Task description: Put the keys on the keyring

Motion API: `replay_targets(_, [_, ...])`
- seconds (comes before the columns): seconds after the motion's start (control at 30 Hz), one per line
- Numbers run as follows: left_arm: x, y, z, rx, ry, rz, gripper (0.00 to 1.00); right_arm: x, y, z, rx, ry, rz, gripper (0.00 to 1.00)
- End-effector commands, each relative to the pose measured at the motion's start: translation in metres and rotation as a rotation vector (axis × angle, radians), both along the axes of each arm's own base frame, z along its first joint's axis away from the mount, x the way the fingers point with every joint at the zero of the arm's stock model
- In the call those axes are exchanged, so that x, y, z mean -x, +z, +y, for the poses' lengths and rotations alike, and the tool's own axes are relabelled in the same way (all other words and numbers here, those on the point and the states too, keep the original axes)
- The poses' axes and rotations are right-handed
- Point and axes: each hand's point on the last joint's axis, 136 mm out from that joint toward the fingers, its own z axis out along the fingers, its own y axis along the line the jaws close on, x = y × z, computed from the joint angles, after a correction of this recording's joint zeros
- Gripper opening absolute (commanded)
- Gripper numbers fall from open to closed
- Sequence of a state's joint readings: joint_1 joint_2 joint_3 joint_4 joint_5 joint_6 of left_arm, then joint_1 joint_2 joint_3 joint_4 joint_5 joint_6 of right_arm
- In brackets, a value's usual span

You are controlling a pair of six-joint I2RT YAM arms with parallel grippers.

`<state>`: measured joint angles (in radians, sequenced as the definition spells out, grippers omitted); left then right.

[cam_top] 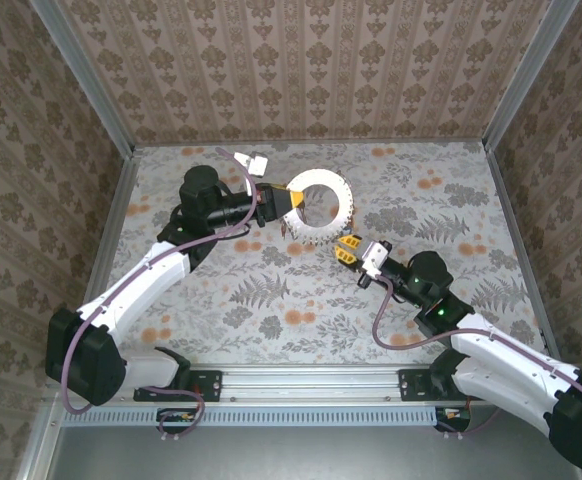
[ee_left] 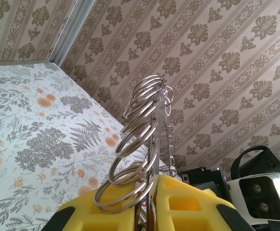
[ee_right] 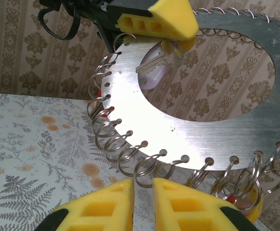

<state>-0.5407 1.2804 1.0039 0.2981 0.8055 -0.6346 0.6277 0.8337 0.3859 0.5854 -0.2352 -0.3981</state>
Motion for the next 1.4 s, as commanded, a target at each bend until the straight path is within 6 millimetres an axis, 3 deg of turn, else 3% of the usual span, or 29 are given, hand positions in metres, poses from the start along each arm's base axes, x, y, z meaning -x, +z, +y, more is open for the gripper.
replay_targets(0.0, [0.003, 0.027, 0.002, 0.047, -0.018, -0.073, 0.0, -0.001, 0.018, -0.002, -0.034, -0.022, -0.062, 0.2])
replay_targets(0.8, [0.005, 0.03, 0.0, 0.06, -0.019, -0.063, 0.0, -0.013, 0.012, -0.006, -0.014, -0.115, -0.083, 0.26])
replay_targets(1.37, [0.006, 0.032, -0.002, 0.069, -0.018, -0.06, 0.0, -0.02, 0.003, -0.012, -0.018, -0.178, -0.08, 0.17])
